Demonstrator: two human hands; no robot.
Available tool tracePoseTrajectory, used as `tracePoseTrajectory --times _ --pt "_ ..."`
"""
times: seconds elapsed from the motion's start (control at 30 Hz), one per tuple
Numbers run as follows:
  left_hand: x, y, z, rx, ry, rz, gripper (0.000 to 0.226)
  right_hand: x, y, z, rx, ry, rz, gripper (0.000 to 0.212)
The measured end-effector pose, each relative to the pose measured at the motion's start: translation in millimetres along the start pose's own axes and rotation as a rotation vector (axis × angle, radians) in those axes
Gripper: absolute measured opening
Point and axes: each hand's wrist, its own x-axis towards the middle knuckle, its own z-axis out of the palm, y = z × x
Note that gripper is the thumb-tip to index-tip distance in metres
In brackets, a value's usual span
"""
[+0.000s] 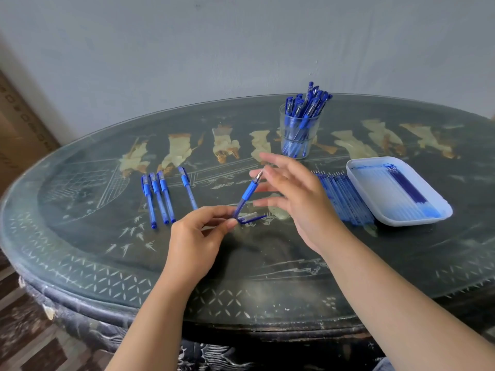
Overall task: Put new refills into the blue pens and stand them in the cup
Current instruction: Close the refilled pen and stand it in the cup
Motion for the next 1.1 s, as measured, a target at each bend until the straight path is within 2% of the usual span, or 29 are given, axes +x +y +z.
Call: tracePoseTrajectory --times 0.1,0.17,0.27,0.33,0.4,0.47,0.57,0.7,0.83,1.0,1.1 --pt "0 0 0 -0.003 -0.008 0.001 0.034 -1 2 3 0.001 0.036 -0.014 0.004" --pt "1 -1 0 -0.003 -0.007 0.001 0.033 -1 3 5 0.041 0.063 0.02 0.018" --pt "0 -2 0 -0.011 0.004 -0.011 0.033 -1 0 5 0.125 -0.018 0.038 0.027" --pt "1 -2 -1 -0.016 -0.001 -0.016 0.032 -2 -1 6 0.066 -0.046 0.004 0.023" --pt "1 -2 -1 -0.009 -0.009 -0.013 0.031 -2 3 7 0.009 -0.005 -0.029 0.01" --pt "1 -2 -1 0.005 -0.017 -0.009 0.028 -2 4 9 0.038 0.034 -0.01 0.019" --pt "1 -2 -2 -0.006 -0.015 -0.022 0.025 -2 3 9 0.145 -0.035 0.026 0.027" --pt "1 -3 -3 -0.011 -0.016 -0.026 0.028 -1 7 10 0.028 -0.03 -0.043 0.016" --pt "0 -3 -3 -0.007 -0.016 -0.034 0.029 0 9 13 0.006 0.015 -0.023 0.01" --pt "1 -3 -3 -0.003 -0.019 -0.04 0.025 -2 8 14 -0.042 -0.013 -0.087 0.018" --pt "2 -4 -3 0.003 -0.013 -0.037 0.024 -3 8 16 -0.07 0.01 -0.115 0.017"
